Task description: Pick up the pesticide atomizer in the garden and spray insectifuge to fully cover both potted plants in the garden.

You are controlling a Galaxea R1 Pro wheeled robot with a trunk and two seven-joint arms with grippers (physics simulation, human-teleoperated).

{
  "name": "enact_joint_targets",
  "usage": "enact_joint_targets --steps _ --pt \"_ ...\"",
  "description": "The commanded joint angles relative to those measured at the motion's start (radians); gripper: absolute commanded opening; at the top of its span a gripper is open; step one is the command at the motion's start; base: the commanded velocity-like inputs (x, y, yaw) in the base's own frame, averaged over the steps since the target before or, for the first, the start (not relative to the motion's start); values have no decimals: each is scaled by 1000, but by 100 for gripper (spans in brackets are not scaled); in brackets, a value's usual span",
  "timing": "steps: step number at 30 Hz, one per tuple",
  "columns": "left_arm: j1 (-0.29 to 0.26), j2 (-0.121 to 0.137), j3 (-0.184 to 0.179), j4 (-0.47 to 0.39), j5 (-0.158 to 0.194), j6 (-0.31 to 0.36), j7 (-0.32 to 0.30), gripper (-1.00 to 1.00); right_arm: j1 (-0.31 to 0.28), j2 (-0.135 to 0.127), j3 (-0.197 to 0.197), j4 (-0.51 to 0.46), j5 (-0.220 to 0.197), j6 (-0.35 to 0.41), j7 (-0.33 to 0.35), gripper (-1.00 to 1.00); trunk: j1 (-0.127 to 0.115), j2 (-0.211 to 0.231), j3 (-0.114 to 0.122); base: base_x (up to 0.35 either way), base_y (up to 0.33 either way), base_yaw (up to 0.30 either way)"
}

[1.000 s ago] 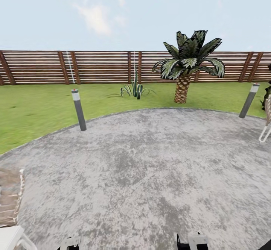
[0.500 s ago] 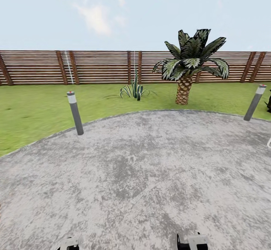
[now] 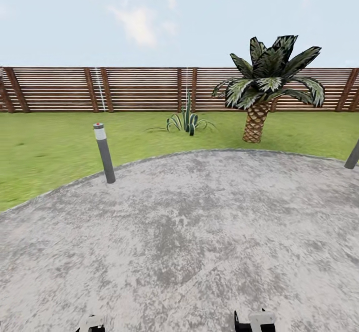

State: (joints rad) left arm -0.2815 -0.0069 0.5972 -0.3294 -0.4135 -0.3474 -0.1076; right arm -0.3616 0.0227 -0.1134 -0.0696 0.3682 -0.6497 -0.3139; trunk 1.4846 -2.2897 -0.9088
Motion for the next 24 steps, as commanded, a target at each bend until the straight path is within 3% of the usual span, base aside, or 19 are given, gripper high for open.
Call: enact_joint_targets --steps 1,17,24 --pt "-1 -1 8 0 -4 -2 -7 -100 0 0 -8 1 11 -2 -5 100 0 0 -1 341 0 238" --pt "-1 -1 8 1 -4 -2 -7 -100 0 0 -8 1 11 -2 -4 100 0 0 -1 341 0 270" --pt "-1 -1 8 1 -4 -2 -7 -100 0 0 -8 1 11 -2 -4 100 0 0 -1 341 0 59"
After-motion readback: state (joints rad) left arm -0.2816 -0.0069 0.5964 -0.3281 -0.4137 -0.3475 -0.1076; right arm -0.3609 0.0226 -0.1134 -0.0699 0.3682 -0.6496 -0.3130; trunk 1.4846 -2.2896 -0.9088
